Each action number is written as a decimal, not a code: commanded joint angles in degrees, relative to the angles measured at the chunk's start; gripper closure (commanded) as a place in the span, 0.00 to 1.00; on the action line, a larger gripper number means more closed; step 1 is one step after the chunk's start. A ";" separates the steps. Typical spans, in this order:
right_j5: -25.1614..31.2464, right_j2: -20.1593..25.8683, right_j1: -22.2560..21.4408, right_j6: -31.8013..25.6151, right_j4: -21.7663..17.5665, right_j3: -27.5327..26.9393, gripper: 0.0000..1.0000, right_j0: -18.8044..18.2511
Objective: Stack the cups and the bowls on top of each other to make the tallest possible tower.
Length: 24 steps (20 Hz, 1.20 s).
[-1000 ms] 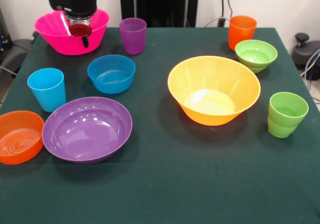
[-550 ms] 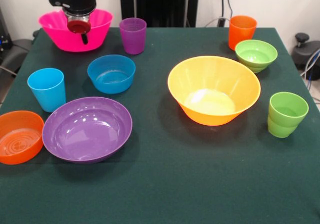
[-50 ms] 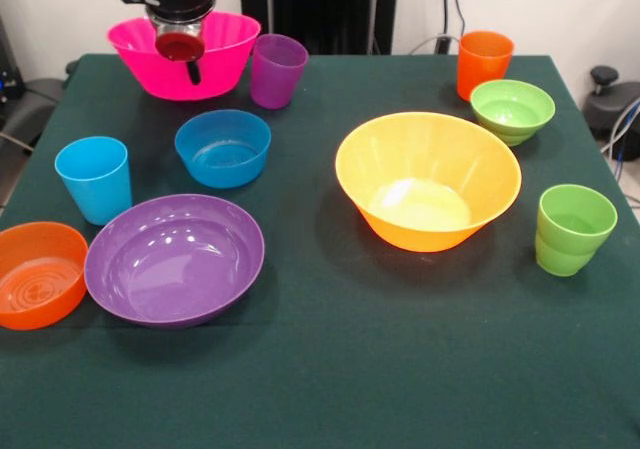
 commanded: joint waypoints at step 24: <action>1.54 -5.49 -2.52 10.28 5.68 -2.28 1.00 7.71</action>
